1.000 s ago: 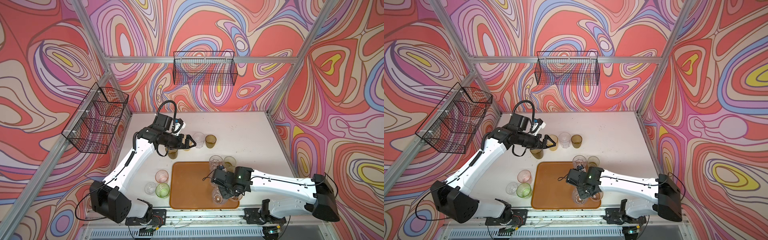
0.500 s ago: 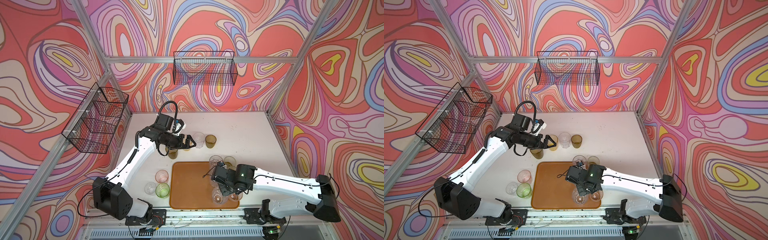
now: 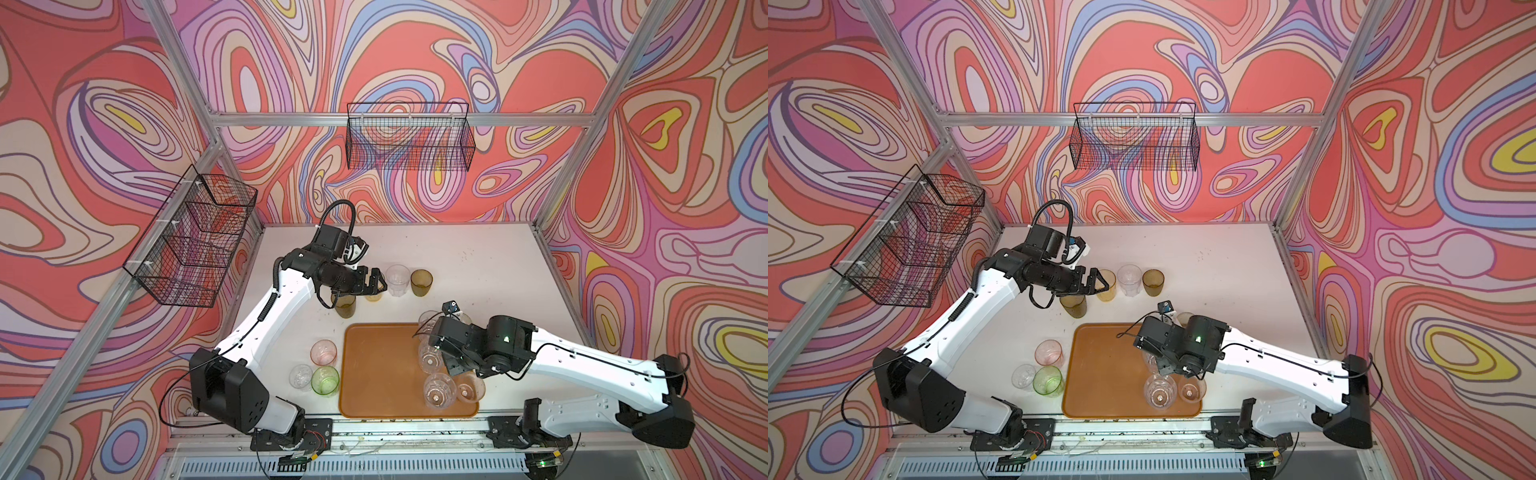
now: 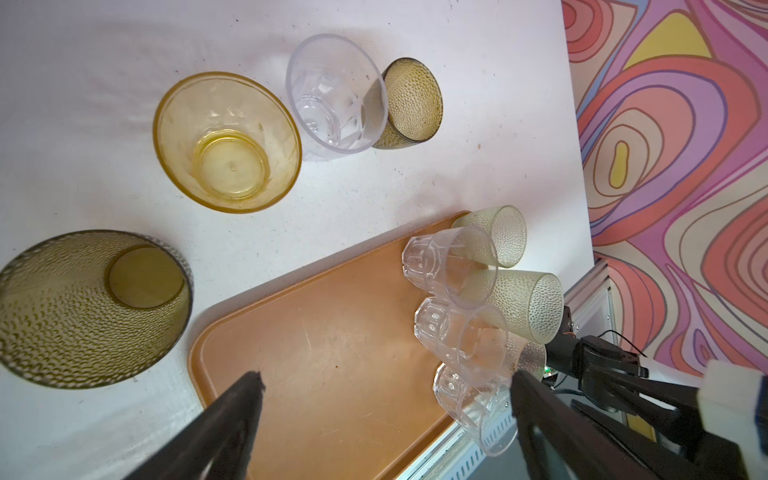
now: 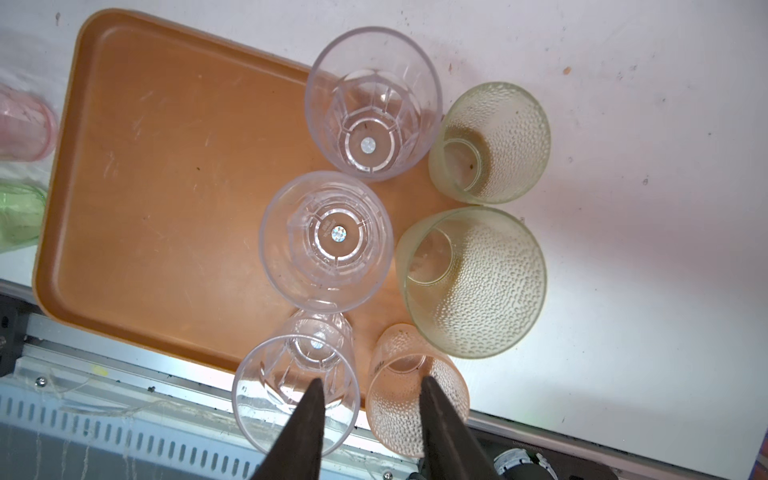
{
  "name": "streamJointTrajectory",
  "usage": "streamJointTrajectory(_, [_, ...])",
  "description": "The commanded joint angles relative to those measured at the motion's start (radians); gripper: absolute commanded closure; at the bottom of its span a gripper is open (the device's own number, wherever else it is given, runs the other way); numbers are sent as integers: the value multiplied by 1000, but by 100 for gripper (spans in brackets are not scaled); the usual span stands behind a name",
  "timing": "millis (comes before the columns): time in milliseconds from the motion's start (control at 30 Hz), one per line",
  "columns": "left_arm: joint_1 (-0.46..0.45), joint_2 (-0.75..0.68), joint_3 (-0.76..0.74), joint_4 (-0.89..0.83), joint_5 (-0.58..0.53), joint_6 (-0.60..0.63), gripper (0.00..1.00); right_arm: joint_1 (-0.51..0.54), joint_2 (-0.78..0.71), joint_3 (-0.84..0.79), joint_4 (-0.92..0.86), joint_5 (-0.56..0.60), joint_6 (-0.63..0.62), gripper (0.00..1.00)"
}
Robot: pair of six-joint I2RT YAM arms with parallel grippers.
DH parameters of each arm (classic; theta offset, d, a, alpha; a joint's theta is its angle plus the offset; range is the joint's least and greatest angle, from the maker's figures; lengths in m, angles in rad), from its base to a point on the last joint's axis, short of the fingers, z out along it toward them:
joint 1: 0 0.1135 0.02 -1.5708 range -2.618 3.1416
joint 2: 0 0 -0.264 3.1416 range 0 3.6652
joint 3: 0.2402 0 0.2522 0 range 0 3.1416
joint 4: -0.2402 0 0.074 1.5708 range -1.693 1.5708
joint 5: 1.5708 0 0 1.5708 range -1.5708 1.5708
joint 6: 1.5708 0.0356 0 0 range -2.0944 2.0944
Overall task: Place the glasses into the tray
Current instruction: 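Open the right gripper and raise it off the clear glass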
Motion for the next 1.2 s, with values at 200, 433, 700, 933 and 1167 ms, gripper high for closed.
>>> streamJointTrajectory(200, [21,44,78,-139,-171,20,4,-168,-40,56,33,-6,-115,60])
streamJointTrajectory(433, [112,62,95,-235,-213,17,7,-262,-36,38,90,-49,-189,58])
streamJointTrajectory(700, [162,79,60,-276,-297,18,14,-310,-18,47,141,-74,-257,58])
streamJointTrajectory(933, [172,118,48,-274,-351,26,22,-339,-8,63,165,-83,-280,58])
streamJointTrajectory(1167, [175,184,56,-258,-373,31,33,-339,10,79,170,-91,-296,58])
